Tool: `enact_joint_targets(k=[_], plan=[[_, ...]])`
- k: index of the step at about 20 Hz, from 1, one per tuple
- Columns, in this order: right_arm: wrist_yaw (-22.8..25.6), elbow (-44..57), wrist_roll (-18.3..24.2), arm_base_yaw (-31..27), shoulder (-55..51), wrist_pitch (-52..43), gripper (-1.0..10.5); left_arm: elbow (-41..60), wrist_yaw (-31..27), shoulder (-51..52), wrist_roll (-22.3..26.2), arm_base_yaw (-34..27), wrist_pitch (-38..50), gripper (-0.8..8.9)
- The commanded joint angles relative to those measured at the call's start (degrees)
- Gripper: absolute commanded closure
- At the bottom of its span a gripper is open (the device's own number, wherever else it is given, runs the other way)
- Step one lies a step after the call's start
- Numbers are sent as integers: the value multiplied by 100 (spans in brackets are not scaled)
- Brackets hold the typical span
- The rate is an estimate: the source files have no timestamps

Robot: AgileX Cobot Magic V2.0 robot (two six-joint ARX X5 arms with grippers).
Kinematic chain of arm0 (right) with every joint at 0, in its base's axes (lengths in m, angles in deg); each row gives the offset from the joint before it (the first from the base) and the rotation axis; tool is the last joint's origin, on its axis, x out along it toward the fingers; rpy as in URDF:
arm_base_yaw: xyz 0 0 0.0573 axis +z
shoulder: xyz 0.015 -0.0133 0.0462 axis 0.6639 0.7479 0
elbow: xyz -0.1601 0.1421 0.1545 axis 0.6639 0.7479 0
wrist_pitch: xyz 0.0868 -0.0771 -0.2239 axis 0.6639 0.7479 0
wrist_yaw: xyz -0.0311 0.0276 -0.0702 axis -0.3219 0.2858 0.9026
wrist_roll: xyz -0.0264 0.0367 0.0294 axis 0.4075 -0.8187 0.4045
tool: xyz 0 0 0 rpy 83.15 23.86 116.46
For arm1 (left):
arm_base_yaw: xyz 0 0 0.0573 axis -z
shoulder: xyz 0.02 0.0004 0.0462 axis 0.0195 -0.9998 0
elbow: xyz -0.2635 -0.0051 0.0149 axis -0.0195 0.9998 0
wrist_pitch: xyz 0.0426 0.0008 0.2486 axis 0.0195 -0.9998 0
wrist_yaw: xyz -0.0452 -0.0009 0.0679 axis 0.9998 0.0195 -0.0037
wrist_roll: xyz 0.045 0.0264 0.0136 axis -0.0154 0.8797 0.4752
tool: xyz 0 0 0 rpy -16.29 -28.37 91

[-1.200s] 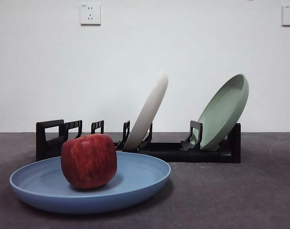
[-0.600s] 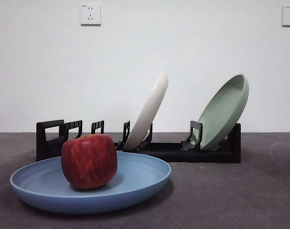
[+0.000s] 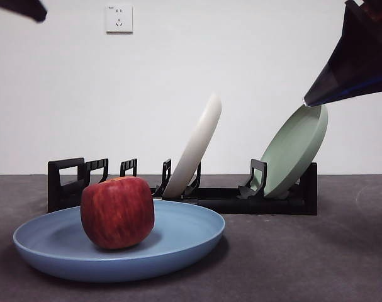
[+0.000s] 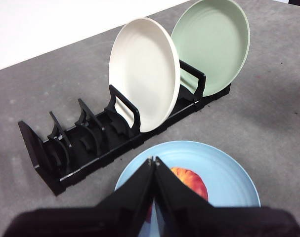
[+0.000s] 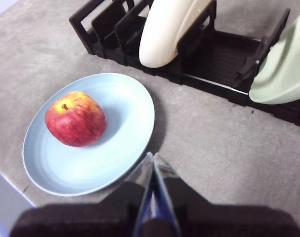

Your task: Take the blue plate from the plate rack,put the plate on the table,take the apple from the table,put the apple in the plate

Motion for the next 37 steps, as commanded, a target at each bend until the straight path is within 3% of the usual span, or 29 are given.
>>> enact_joint_targets(k=[1,16,17,21,25,30,37], plan=[[9,39,-116,7,-26,-90,963,13,-15,44,-76,-20,127,816],[13,37,-164,2,-31,-61,963,13,-61,291,-31,-138,-114,816],[11,37,-164,4,-31,-59,963,13,-35,435,236,-291,-155,816],[31,37,-164,2,-31,-59,963,162,424,1121,-7,-1338,13,816],[31,37,-164,2,-31,-59,963,1185,599,2015,70,-2391,839,816],[31,37,-164,2,-31,-59,963,2546,1735,2736,70,-3980,1891,816],[31,37,-164,2,-31,-57,963,3228,1971,3217,195,-4774,1816,816]])
